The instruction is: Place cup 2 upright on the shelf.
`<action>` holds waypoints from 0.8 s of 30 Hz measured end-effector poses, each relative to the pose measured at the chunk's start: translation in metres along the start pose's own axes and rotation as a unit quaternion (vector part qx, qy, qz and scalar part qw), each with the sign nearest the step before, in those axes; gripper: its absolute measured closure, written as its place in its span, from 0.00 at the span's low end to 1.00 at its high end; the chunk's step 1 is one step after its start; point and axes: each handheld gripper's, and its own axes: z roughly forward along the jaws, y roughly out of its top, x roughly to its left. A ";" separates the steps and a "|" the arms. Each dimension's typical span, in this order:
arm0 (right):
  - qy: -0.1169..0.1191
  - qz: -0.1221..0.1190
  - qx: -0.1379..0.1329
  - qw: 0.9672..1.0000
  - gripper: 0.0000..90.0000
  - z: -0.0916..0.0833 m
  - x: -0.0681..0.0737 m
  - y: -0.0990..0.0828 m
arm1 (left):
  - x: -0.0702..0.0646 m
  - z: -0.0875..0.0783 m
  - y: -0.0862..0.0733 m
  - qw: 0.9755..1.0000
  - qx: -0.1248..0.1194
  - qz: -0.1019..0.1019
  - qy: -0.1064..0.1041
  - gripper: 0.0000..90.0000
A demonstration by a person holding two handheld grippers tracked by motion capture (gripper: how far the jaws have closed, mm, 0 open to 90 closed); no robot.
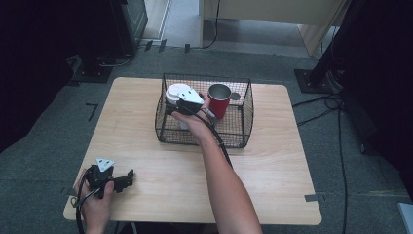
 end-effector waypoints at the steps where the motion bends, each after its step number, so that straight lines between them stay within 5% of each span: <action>1: 0.001 0.001 0.002 1.000 0.17 0.000 0.000 0.000 | 0.000 0.000 0.000 1.000 0.000 0.000 0.000 0.00; 17: 0.005 -0.008 0.028 1.000 0.15 -0.004 -0.016 0.000 | 0.000 0.000 0.000 1.000 0.000 0.000 0.000 0.00; 24: 0.031 -0.026 0.038 0.998 0.00 -0.008 -0.019 0.001 | 0.000 0.000 0.000 1.000 0.000 0.000 0.000 0.00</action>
